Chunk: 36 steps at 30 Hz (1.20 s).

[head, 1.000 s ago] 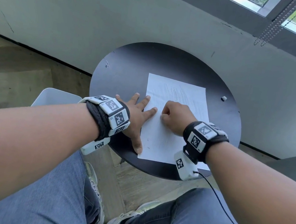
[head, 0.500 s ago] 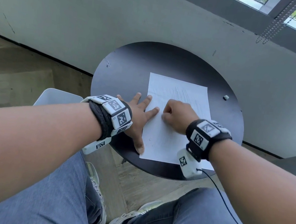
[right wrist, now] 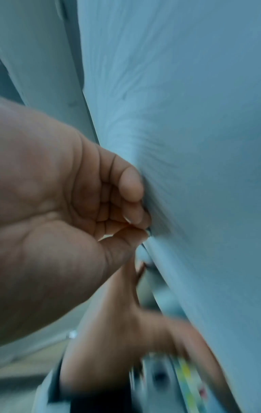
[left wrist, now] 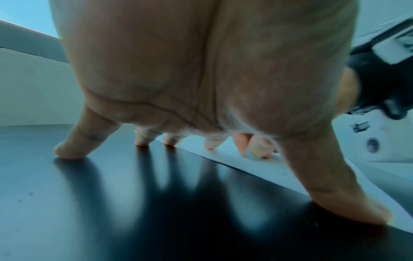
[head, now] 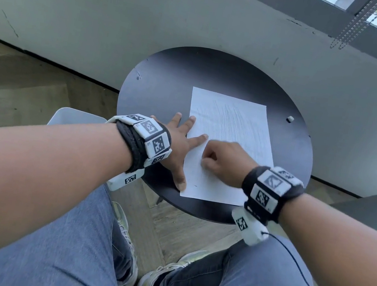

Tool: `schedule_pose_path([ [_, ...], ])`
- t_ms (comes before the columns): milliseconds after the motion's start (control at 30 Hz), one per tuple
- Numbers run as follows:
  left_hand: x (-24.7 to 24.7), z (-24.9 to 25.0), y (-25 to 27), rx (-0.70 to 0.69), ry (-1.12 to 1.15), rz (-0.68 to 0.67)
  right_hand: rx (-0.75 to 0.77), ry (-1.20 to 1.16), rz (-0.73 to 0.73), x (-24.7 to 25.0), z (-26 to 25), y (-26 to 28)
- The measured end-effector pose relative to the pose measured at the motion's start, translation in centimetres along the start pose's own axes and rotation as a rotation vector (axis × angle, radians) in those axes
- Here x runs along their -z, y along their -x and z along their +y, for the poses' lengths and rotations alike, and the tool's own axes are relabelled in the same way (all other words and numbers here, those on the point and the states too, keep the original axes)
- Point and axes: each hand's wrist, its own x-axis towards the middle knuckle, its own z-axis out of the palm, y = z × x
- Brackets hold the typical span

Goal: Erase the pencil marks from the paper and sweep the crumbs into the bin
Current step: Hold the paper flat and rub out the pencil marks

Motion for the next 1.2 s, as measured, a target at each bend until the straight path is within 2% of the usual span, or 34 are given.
schedule_pose_path([
  [100,0.0,0.0,-0.1,0.008,-0.005,0.004,-0.111,0.015,0.079,1.3,1.2,-3.1],
  [200,0.0,0.0,-0.1,0.009,-0.01,0.003,-0.144,0.039,0.099,1.5,1.2,-3.8],
  [267,0.1,-0.1,0.0,0.011,-0.014,-0.001,-0.116,0.029,0.079,0.8,0.6,-2.2],
  [400,0.0,0.2,0.0,0.014,-0.01,-0.013,0.062,0.035,-0.04,-1.4,-0.1,2.8],
  [467,0.1,0.4,0.0,0.016,-0.021,-0.016,0.103,0.034,-0.077,-1.5,0.0,3.4],
  [533,0.3,0.5,0.2,0.014,-0.022,-0.02,0.065,0.023,-0.056,-0.7,0.2,2.1],
  [700,0.2,0.5,0.3,0.011,-0.021,0.001,-0.151,0.008,0.079,2.0,2.1,-3.6],
  [767,0.2,0.4,0.3,0.012,-0.016,0.004,-0.179,-0.001,0.093,2.1,2.4,-4.3],
  [867,0.2,0.3,0.2,0.011,-0.014,-0.003,-0.117,-0.007,0.061,1.0,1.3,-1.8],
  [1000,0.2,0.4,0.0,0.011,-0.015,-0.018,0.05,-0.008,-0.077,-1.3,-0.5,3.0],
  [1100,0.0,0.3,0.0,0.011,-0.014,-0.011,0.064,-0.006,-0.099,-1.0,-0.7,2.3],
  [1200,0.0,0.1,0.0,0.009,0.004,-0.003,-0.027,-0.029,0.005,0.2,-0.4,-0.9],
])
